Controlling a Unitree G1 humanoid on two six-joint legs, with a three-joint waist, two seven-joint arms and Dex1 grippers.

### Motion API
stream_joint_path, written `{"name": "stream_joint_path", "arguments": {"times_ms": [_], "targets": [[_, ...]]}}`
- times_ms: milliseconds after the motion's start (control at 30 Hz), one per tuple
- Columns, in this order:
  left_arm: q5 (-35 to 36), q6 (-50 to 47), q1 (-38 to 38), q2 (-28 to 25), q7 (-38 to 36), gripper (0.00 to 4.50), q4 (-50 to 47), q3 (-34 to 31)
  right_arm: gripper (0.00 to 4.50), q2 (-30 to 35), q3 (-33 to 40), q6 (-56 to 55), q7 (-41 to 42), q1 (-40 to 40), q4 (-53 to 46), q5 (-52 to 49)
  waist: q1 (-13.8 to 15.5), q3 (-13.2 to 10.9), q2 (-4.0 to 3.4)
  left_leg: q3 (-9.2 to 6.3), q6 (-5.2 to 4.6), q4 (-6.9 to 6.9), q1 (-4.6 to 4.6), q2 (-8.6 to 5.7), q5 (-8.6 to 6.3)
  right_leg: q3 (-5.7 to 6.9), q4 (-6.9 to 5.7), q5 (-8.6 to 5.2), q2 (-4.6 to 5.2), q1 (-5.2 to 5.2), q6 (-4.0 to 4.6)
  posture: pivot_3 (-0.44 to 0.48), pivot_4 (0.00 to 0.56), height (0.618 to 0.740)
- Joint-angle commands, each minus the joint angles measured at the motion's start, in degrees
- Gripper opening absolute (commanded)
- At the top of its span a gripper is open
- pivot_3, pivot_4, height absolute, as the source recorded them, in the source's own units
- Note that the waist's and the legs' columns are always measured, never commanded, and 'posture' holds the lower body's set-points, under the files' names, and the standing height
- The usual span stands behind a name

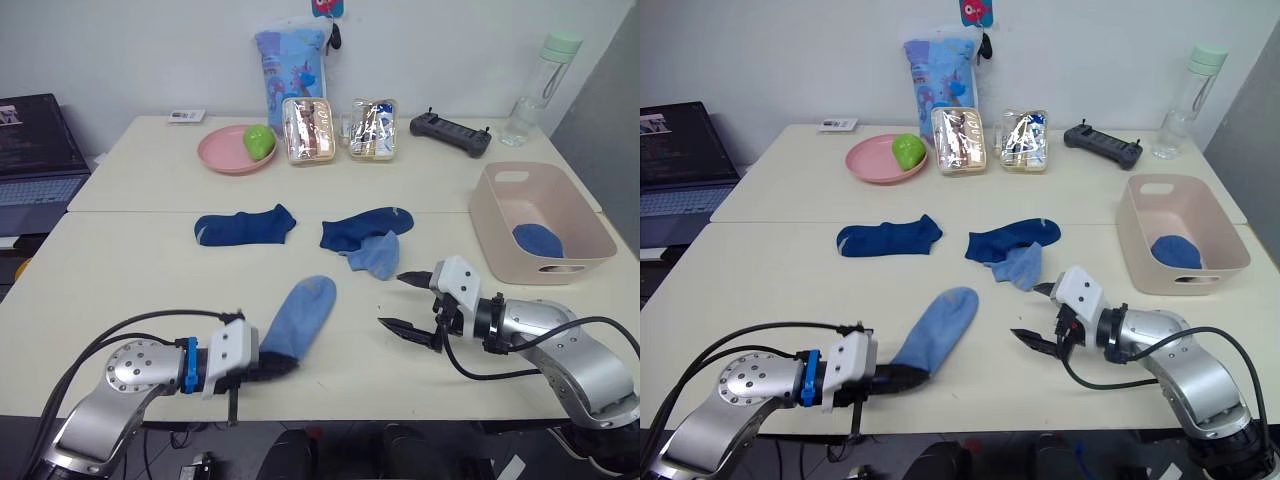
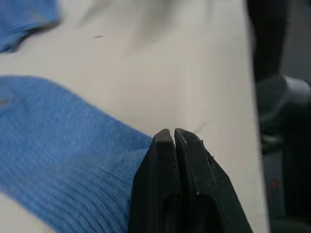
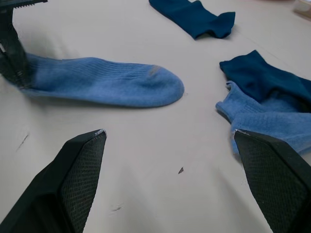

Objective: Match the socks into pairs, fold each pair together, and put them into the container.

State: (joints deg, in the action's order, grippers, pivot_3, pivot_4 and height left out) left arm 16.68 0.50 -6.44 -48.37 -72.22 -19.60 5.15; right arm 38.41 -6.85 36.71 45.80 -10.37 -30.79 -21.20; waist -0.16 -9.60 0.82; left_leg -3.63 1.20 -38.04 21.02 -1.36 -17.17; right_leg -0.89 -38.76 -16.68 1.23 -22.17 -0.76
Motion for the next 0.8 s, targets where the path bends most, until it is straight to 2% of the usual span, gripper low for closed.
{"name": "stream_joint_path", "arguments": {"times_ms": [33,267,367,500,667,767,800], "targets": [[-4.53,14.31,3.12,-0.64,-5.86,0.04,5.41,3.99,4.5,1.7,-0.4,-0.76,2.33,-0.58,1.07,-0.28,0.04,0.0,-0.01,0.01,0.0,0.0,0.0,0.0,0.0,0.0,0.01,0.0,0.0,0.0,0.01,0.0,0.15,0.74],[-3.84,13.0,7.51,0.54,-3.77,0.04,10.45,3.92,4.5,-1.73,-5.84,2.63,0.57,-5.24,5.08,0.62,-0.39,-0.02,0.02,0.02,-0.02,0.0,0.0,0.0,-0.01,0.02,-0.03,0.0,-0.01,-0.01,0.0,0.0,0.15,0.74],[-3.07,12.14,7.03,0.29,-3.42,0.04,9.66,3.69,4.5,-9.75,-6.7,6.34,-2.63,-10.48,11.35,-1.18,-1.33,-0.03,0.04,0.01,-0.02,0.01,-0.01,0.02,-0.01,0.03,-0.1,0.0,-0.02,-0.04,0.0,0.0,0.15,0.74],[-3.69,11.31,7.14,0.64,-1.48,0.04,8.64,3.34,4.5,-15.41,-10.23,8.77,-3.77,-18.45,21.71,1.52,-1.51,-0.04,0.03,-0.03,-0.02,0.01,-0.02,0.03,-0.01,0.06,-0.15,0.0,-0.03,-0.06,0.0,0.0,0.15,0.74],[-3.55,10.03,6.54,0.32,-0.05,0.04,6.95,3.1,4.5,-17.17,-13.83,6.72,-2.64,-23.82,29.44,5.48,-1.33,-0.04,0.02,-0.05,-0.02,0.01,0.0,0.01,-0.01,0.06,-0.12,0.0,-0.02,-0.07,-0.01,0.0,0.15,0.74],[-4.0,9.88,5.84,0.21,0.87,0.0,6.7,2.85,3.93,-17.85,-15.65,4.21,-1.11,-25.32,32.25,7.11,-1.52,-0.04,0.01,-0.02,-0.02,0.04,0.02,0.01,-0.01,0.04,-0.08,-0.01,-0.02,-0.1,-0.02,0.0,0.15,0.74],[-4.09,9.85,5.79,0.2,1.1,0.0,6.71,2.89,3.59,-18.11,-15.73,3.87,-0.63,-25.5,32.74,7.2,-1.54,-0.04,0.01,-0.01,-0.02,0.04,0.02,0.01,-0.01,0.03,-0.08,-0.01,-0.02,-0.11,-0.02,0.0,0.15,0.74]]}}
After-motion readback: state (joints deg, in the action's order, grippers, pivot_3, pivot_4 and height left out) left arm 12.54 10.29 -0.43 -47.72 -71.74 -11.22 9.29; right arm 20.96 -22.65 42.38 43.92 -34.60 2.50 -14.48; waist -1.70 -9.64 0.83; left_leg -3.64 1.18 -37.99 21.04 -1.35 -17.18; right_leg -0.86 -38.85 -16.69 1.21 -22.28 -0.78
